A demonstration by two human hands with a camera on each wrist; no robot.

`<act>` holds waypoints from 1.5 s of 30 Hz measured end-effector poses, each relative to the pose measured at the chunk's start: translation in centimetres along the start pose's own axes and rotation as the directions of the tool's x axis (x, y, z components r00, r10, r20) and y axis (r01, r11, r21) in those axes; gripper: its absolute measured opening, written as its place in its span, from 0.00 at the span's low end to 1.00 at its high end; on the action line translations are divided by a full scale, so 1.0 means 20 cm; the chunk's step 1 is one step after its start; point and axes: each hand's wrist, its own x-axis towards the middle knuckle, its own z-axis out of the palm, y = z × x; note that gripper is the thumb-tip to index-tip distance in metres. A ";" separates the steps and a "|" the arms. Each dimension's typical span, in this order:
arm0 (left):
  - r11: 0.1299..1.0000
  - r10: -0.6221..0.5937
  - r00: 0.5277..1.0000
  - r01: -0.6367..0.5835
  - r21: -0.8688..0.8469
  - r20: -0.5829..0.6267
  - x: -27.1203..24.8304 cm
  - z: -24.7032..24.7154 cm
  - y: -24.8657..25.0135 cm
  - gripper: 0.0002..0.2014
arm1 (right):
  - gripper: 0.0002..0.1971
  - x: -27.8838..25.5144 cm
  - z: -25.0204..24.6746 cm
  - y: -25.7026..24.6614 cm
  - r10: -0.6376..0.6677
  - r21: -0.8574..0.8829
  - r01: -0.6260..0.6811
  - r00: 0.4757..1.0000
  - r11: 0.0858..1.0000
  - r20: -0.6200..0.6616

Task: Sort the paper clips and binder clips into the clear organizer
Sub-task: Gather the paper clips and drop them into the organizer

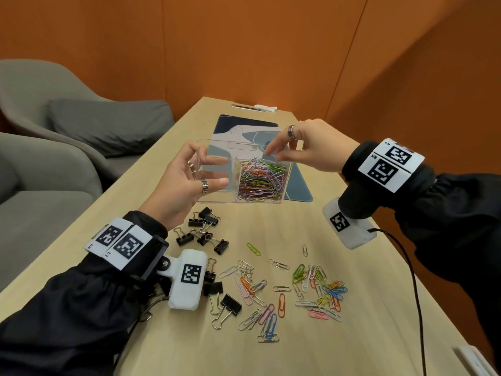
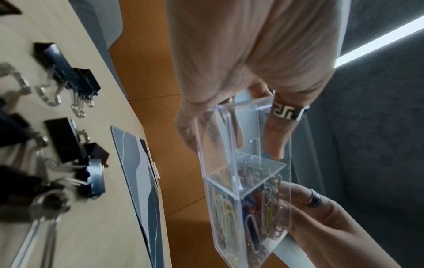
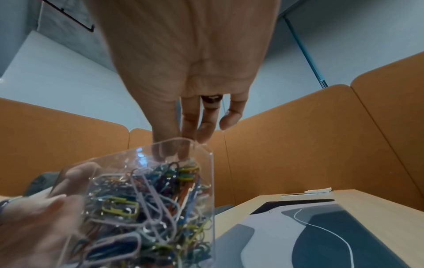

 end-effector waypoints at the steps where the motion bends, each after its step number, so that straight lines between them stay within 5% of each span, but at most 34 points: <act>1: 1.000 0.001 1.000 -0.001 -0.001 -0.004 0.00 0.00 0.00 0.21 | 0.10 0.00 0.01 -0.01 0.002 0.019 -0.002 1.000 1.000 0.006; 13: 1.000 0.010 1.000 -0.010 -0.014 0.009 -0.01 0.01 0.00 0.21 | 0.01 0.07 0.03 -0.05 0.016 -0.105 -0.014 1.000 0.994 0.021; 18: 1.000 0.010 1.000 -0.010 -0.027 0.022 -0.01 0.01 0.00 0.20 | 0.05 0.06 0.02 -0.04 0.046 -0.122 -0.041 0.998 0.992 0.035; 23: 0.999 0.018 1.000 -0.019 -0.041 -0.009 0.00 -0.01 0.00 0.20 | 0.09 -0.02 -0.01 -0.01 0.048 0.138 -0.039 0.996 0.990 -0.068; 28: 0.998 0.028 0.999 -0.030 -0.049 -0.032 0.01 -0.03 -0.01 0.21 | 0.14 -0.19 0.00 0.04 0.267 0.380 -0.159 0.931 0.911 -0.250; 30: 0.998 0.027 0.999 -0.029 -0.053 -0.037 0.01 -0.04 -0.01 0.23 | 0.16 -0.28 0.03 0.07 0.355 0.457 -0.265 0.927 0.849 -0.122; 32: 0.998 0.025 0.999 -0.028 -0.056 -0.044 0.01 -0.04 -0.01 0.22 | 0.15 -0.38 0.11 0.09 0.371 0.441 -0.402 0.915 0.802 0.160; 35: 0.998 0.019 0.999 -0.021 -0.051 -0.044 0.01 -0.04 -0.01 0.22 | 0.13 -0.51 0.25 0.13 0.355 0.264 -0.507 0.814 0.820 0.460; 41: 0.999 0.013 0.999 -0.014 -0.041 -0.038 0.01 -0.03 -0.02 0.23 | 0.16 -0.59 0.41 0.13 0.391 0.201 -0.532 0.786 0.822 0.479; 45: 0.999 0.016 0.999 -0.017 -0.041 -0.038 0.01 -0.04 -0.02 0.20 | 0.12 -0.59 0.41 0.10 0.279 0.267 -0.497 0.771 0.826 0.573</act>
